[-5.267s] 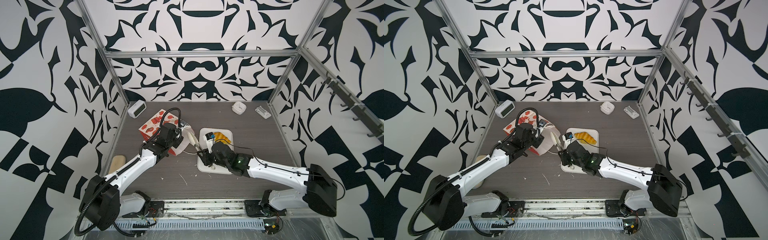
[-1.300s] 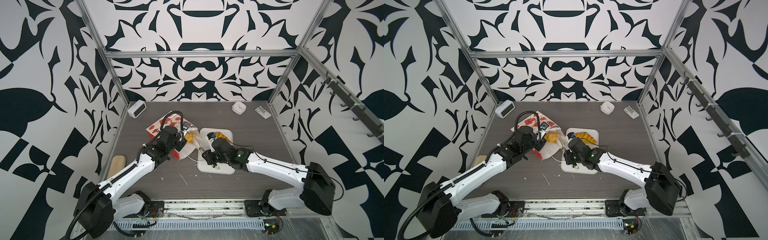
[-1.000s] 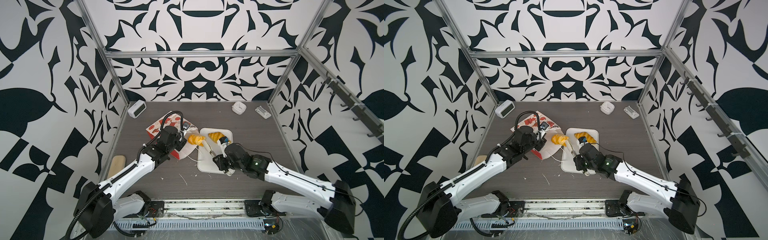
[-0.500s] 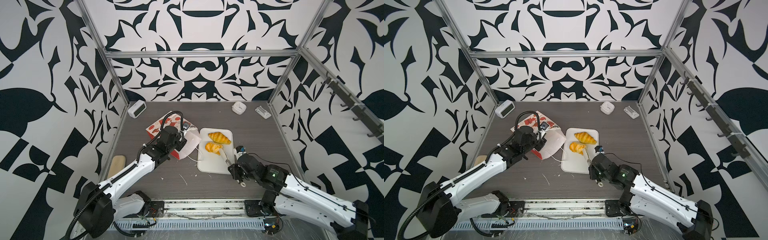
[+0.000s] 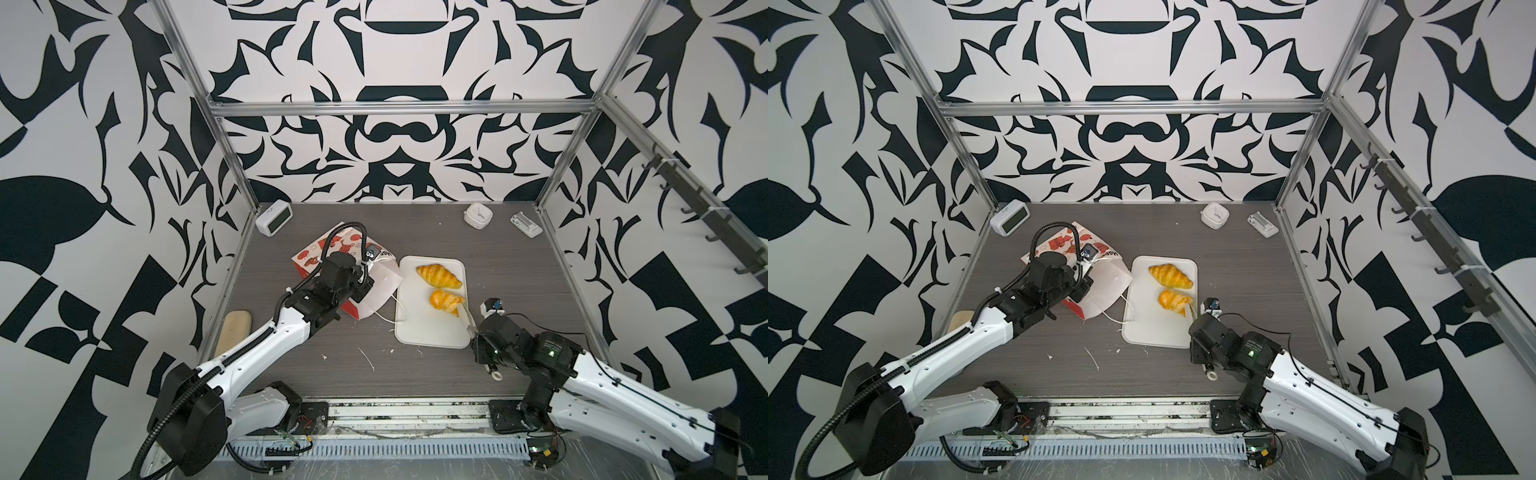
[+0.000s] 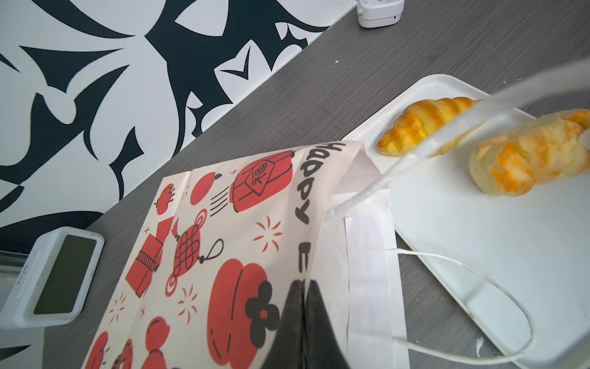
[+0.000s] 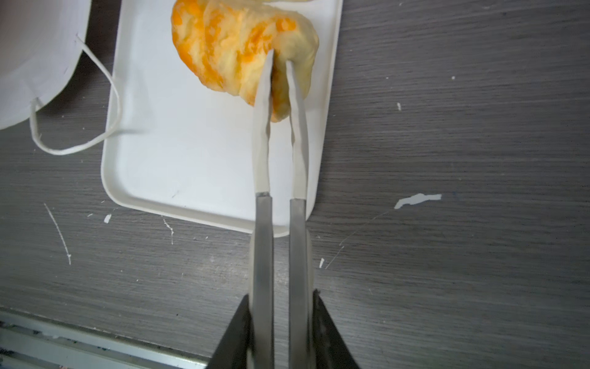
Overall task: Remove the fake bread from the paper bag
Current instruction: 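Lower the pastry in the tongs onto the white tray and release, then move the open tongs back into the bag opening held by the left gripper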
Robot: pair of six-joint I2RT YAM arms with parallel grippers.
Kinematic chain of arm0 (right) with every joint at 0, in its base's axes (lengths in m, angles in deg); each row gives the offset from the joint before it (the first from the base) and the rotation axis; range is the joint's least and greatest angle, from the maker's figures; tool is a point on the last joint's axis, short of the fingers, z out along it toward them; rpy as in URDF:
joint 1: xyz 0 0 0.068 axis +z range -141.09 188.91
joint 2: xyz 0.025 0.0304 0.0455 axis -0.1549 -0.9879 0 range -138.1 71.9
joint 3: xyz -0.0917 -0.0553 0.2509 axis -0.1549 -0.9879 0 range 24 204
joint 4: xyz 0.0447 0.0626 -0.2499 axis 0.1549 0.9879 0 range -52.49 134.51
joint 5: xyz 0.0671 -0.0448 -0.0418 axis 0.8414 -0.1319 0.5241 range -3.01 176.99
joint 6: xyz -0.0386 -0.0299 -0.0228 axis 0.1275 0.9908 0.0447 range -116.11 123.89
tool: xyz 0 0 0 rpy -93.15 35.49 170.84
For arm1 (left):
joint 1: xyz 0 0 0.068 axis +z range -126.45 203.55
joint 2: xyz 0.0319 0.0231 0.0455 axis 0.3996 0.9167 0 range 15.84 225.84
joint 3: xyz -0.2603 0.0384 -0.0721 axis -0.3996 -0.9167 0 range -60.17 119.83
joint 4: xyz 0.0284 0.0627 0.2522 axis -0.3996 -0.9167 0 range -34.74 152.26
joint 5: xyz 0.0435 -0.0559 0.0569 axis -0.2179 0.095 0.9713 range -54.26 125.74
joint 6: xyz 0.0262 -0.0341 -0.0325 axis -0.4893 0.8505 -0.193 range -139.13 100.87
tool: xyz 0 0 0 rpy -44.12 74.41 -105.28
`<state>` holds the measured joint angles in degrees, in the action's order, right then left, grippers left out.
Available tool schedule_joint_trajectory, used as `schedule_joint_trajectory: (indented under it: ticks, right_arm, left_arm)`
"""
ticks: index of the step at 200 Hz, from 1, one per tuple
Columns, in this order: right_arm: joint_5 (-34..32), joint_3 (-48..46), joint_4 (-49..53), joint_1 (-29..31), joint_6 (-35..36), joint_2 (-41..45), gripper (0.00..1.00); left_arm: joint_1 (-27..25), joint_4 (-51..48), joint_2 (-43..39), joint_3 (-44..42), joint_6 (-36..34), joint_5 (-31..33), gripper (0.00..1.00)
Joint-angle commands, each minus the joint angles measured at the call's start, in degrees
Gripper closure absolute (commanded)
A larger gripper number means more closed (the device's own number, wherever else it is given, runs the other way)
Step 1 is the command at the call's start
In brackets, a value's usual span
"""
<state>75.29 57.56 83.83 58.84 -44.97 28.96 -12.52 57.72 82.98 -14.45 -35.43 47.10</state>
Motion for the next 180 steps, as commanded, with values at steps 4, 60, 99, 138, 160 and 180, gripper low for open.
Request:
schedule_joint_trajectory:
  ticks: [4, 60, 99, 138, 160, 180]
  right_arm:
    - [-4.23, 2.38, 1.27, -0.26, -0.41, 0.11, 0.58]
    - [-5.98, 2.80, -0.54, -0.20, -0.01, 5.00, 0.52]
    - [-7.86, 4.39, -0.63, -0.23, 2.36, 7.07, 0.52]
    - [4.44, 4.96, -15.02, 0.42, 7.34, -0.47, 0.54]
    - [7.91, 6.85, -25.47, 3.87, 9.87, -8.86, 0.54]
    - [8.20, 11.54, -29.91, 7.32, 13.53, -18.51, 0.54]
  left_arm:
    - [-0.14, 0.23, -0.11, -0.34, 0.55, -0.46, 0.94]
    - [-0.14, 0.13, 0.33, -0.25, 0.42, -0.66, 0.94]
    - [-0.14, 0.23, 0.43, -0.19, 0.43, -0.72, 0.94]
    - [-0.14, 0.23, 0.36, -0.08, 0.22, -0.59, 0.94]
    - [-0.14, 0.16, 0.33, -0.01, 0.21, -0.38, 0.94]
    - [-0.18, 0.14, -0.04, -0.12, 0.22, -0.19, 0.94]
